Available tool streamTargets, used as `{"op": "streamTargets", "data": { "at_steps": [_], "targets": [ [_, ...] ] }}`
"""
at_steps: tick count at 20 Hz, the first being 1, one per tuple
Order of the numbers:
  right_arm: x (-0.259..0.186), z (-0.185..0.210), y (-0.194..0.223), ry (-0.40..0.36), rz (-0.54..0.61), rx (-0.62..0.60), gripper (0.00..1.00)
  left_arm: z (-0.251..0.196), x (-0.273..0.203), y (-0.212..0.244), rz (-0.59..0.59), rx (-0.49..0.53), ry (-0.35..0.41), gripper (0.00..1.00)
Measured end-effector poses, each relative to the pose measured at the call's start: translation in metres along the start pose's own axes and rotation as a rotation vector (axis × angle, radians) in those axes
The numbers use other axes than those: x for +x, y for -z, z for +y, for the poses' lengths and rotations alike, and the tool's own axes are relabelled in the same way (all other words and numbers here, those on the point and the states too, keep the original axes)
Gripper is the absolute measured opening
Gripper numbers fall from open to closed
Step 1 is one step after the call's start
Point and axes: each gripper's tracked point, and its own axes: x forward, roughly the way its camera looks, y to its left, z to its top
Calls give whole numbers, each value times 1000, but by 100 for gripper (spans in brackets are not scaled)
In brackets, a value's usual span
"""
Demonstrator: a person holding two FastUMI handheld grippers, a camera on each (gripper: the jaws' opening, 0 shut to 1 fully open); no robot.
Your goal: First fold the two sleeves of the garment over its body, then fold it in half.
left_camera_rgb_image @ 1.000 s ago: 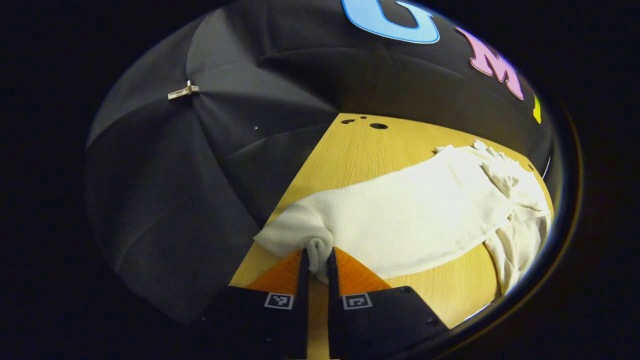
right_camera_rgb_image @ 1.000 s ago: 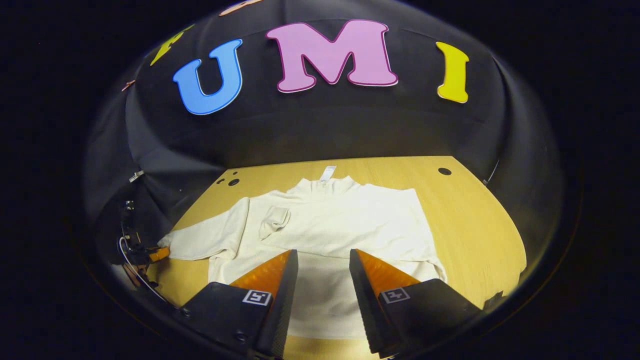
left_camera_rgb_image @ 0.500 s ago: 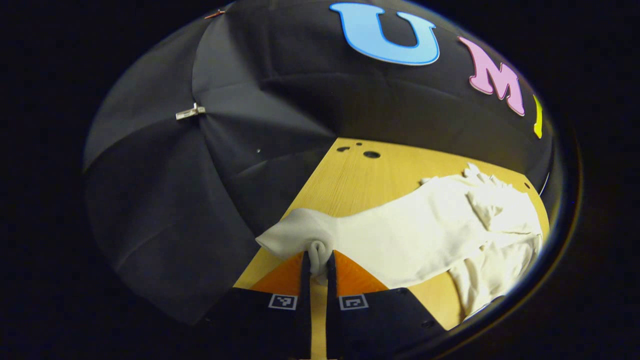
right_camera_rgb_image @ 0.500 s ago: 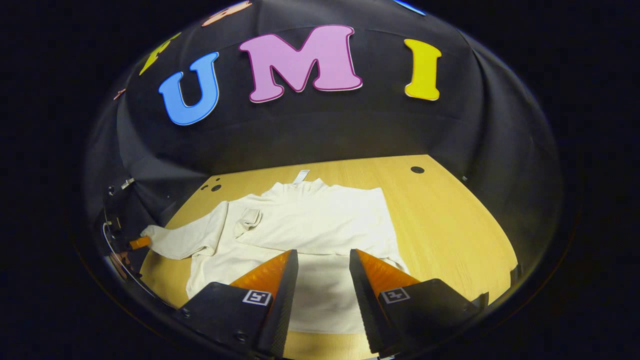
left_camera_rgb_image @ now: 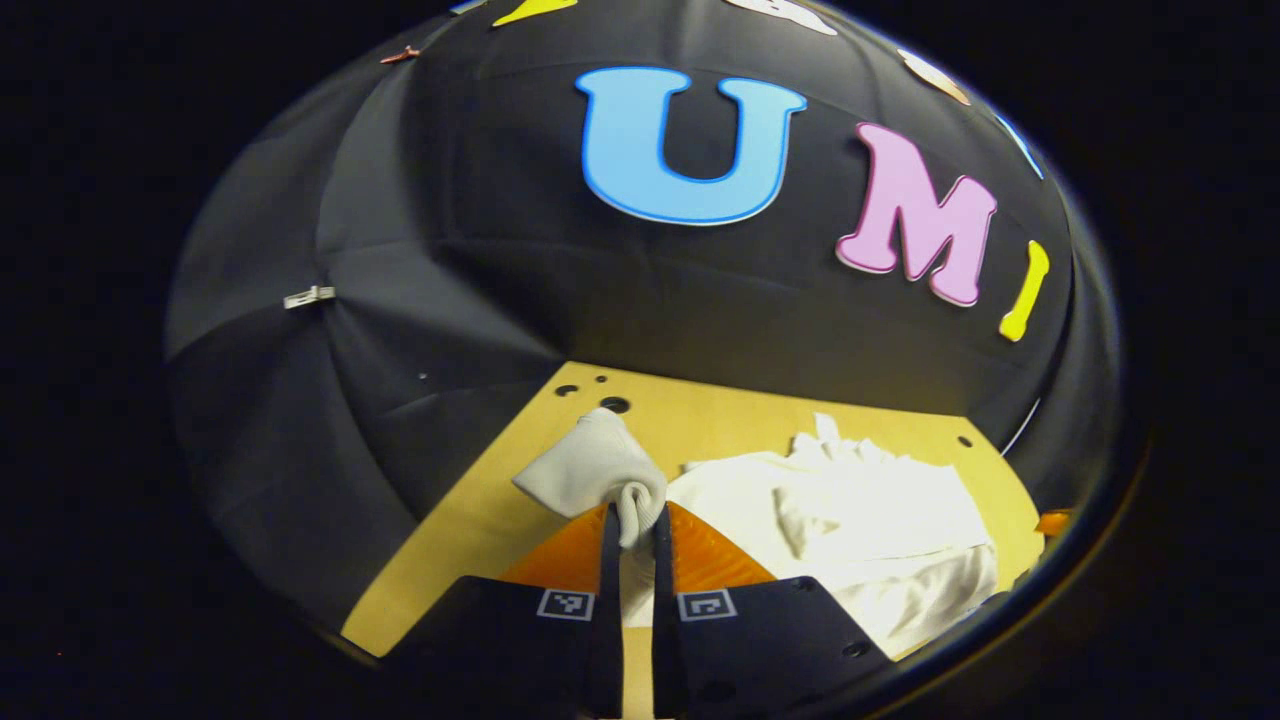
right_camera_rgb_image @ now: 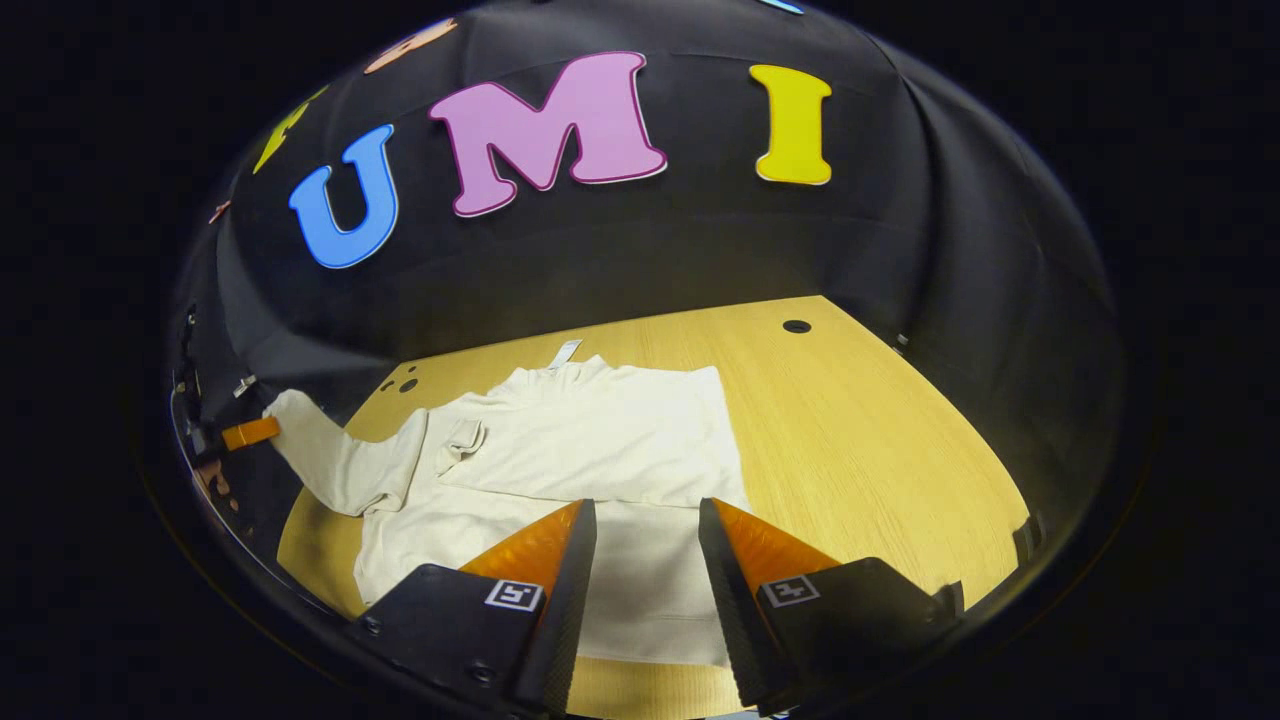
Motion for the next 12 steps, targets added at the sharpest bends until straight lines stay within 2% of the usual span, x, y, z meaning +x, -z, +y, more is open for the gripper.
{"op": "streamTargets", "data": {
  "at_steps": [5,12],
  "targets": [
    [-4,-18,-3,11,-1,25,64,-99,15,-13,-10,37,127,16],
    [-14,-53,6,27,13,8,64,-241,31,-5,5,88,296,16]
  ]
}}
